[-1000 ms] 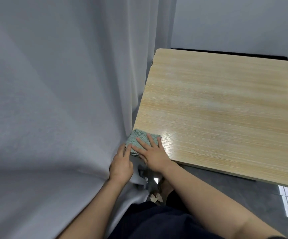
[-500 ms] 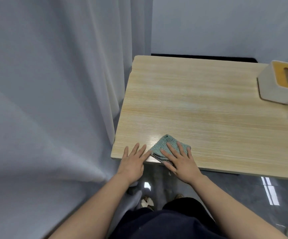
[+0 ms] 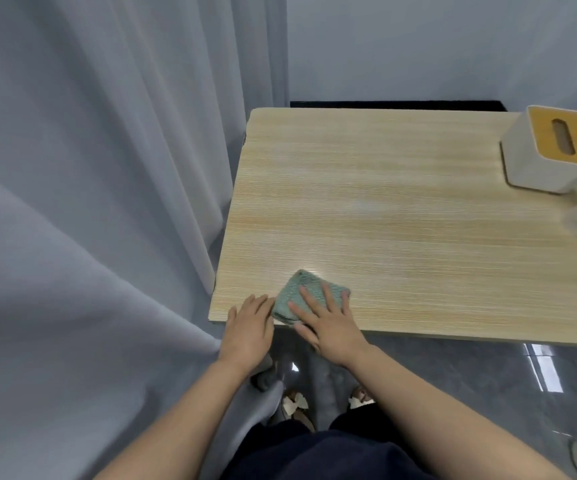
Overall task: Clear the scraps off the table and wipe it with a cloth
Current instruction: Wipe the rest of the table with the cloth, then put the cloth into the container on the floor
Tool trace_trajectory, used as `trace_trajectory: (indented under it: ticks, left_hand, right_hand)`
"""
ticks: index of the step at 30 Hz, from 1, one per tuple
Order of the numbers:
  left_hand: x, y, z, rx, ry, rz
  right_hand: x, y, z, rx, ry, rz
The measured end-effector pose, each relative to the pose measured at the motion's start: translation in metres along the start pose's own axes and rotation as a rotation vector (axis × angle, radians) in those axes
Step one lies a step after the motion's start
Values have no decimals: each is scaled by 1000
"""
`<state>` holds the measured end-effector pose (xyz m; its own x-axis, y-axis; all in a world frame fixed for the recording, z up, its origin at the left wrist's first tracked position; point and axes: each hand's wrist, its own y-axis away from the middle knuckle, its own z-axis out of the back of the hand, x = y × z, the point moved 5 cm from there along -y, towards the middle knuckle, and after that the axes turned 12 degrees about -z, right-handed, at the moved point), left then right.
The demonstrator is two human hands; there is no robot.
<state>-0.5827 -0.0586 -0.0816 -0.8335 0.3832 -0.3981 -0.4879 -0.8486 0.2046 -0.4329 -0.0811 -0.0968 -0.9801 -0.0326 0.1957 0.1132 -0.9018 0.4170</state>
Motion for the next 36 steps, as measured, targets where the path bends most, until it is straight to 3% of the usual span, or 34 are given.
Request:
trace_trajectory:
  ticks: [3,5,7,8,10,13,17,20,29,36]
  left_hand:
    - [5,-8,7,-114,59,-16]
    - [1,-17,10,-131,144,10]
    - [-5,-29,12,-126,232,45]
    - [-9,-35,14,-120,267,63]
    - [-16,-50,16,-99,305,91]
    - [-21,-68,18,-62,284,155]
    - [-23,-78,22,-82,213,194]
    - [-30,-85,28,-124,282,123]
    - [-113,-134,91,-296,480,-165]
    - [-220,-171,146,-334,616,-344]
  right_hand:
    - [12,-8,16,6,-204,11]
    - [-4,-8,30,-164,-404,-56]
    - [-35,-7,39,-371,-523,-243]
    - [-50,-7,40,-392,-551,-352]
    - [-65,-10,37,-323,-574,-477]
    - [-63,-17,30,-206,-572,-482]
    - [-62,-22,26,-177,-665,-532]
    - [-68,-15,33,-207,-777,-536]
    - [-125,18,97,-471,-1479,-577]
    - [-189,73,188,-755,-1621,-469]
